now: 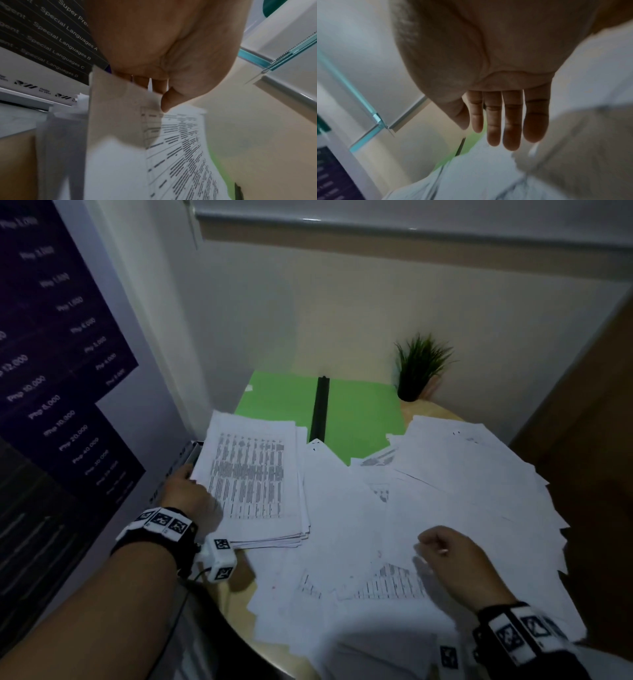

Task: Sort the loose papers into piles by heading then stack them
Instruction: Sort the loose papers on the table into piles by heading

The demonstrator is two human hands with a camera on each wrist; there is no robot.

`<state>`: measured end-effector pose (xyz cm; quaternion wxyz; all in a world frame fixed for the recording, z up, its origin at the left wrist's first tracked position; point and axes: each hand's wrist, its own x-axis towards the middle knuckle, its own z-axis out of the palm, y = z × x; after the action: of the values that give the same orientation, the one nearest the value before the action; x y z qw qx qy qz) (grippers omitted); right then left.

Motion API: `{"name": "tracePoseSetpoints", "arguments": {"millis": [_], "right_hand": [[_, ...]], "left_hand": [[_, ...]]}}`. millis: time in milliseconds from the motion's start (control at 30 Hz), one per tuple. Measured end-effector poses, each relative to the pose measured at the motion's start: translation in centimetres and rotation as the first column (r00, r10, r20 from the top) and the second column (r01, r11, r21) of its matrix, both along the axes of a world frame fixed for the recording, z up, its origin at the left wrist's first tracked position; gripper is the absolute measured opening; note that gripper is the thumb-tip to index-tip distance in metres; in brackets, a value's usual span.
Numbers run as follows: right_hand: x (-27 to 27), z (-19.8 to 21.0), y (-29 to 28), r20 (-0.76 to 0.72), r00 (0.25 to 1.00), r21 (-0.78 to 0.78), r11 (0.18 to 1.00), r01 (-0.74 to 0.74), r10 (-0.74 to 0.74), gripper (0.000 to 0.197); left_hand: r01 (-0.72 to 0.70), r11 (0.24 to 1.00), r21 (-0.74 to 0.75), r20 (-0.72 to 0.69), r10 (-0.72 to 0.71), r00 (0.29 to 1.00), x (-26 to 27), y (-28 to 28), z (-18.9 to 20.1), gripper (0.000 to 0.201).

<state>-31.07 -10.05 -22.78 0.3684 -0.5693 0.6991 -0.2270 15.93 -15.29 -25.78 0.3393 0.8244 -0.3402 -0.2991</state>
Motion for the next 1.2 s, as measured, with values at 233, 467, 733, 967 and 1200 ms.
{"name": "tracePoseSetpoints", "arguments": {"millis": [233, 467, 733, 967, 1200], "right_hand": [[-5.1, 1.5, -2.2, -0.327, 0.945, -0.012, 0.999, -0.037, 0.031, 0.051], [-0.3, -3.4, -0.8, -0.534, 0.73, 0.355, 0.897, -0.265, 0.427, 0.106], [-1.0, -2.0, 0.2, -0.552, 0.82, -0.014, 0.982, -0.187, 0.148, 0.042], [2.8, 9.3, 3.4, 0.272, 0.944, -0.395, 0.916, -0.068, 0.188, 0.021], [4.2, 12.0, 3.6, 0.65, 0.735, -0.4, 0.91, 0.11, 0.196, 0.03]], "left_hand": [[0.111, 0.965, -0.236, -0.021, -0.119, 0.993, -5.0, 1.9, 3.3, 0.038], [0.416, 0.859, -0.3, -0.093, -0.46, 0.883, -15.2, 6.5, 7.4, 0.016], [0.514, 0.829, -0.221, -0.112, -0.545, 0.831, -17.8, 9.6, 6.2, 0.022], [0.372, 0.868, -0.328, -0.266, -0.463, 0.845, -18.6, 9.6, 6.9, 0.055], [0.348, 0.814, -0.466, -0.437, -0.553, 0.709, -19.3, 9.2, 8.3, 0.06]]}}
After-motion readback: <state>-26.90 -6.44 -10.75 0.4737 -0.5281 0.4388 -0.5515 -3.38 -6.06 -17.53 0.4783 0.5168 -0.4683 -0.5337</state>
